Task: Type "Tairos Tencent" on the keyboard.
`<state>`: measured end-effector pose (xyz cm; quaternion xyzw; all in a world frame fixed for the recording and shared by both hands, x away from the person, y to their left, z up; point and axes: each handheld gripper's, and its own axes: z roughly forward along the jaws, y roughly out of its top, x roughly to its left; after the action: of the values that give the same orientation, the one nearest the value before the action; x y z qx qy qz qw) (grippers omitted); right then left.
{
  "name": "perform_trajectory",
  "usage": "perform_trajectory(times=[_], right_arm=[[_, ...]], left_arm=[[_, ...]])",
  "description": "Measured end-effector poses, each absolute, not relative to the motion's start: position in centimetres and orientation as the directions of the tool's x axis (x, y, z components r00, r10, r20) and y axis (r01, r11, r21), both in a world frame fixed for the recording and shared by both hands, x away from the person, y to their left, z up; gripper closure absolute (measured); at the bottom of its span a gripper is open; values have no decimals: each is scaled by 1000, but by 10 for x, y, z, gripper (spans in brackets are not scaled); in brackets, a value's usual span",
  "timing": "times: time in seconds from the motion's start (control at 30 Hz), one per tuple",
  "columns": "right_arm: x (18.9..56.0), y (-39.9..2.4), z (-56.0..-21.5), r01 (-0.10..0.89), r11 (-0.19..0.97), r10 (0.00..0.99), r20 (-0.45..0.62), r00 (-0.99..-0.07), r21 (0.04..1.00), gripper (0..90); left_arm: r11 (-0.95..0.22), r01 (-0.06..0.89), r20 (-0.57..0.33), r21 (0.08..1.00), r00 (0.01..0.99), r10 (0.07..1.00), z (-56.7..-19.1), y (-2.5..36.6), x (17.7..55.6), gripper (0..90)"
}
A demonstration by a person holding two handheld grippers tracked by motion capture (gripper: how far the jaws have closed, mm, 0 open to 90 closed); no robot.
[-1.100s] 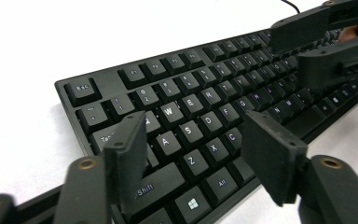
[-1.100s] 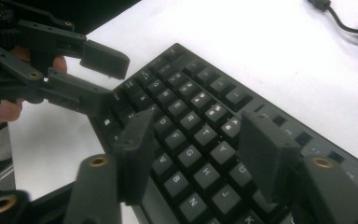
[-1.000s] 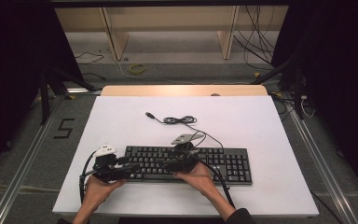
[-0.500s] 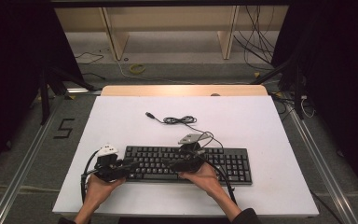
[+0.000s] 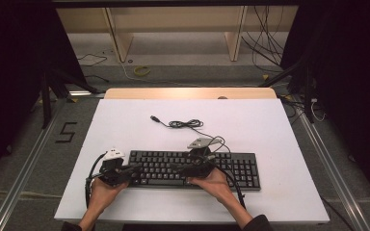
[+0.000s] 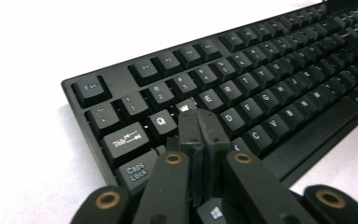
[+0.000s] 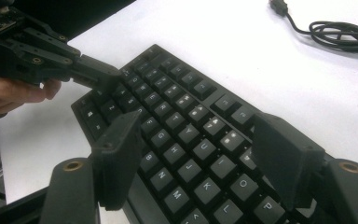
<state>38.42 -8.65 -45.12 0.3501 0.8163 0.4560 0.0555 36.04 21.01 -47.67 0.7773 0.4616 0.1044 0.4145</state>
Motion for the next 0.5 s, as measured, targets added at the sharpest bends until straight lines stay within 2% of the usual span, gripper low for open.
perform_trajectory(times=[0.5], right_arm=[[384, -94, -449, 518, 326, 635, 223, -739, 791, 339]], left_arm=[[-252, 658, -220, 710, 547, 808, -482, 207, 366, 894]])
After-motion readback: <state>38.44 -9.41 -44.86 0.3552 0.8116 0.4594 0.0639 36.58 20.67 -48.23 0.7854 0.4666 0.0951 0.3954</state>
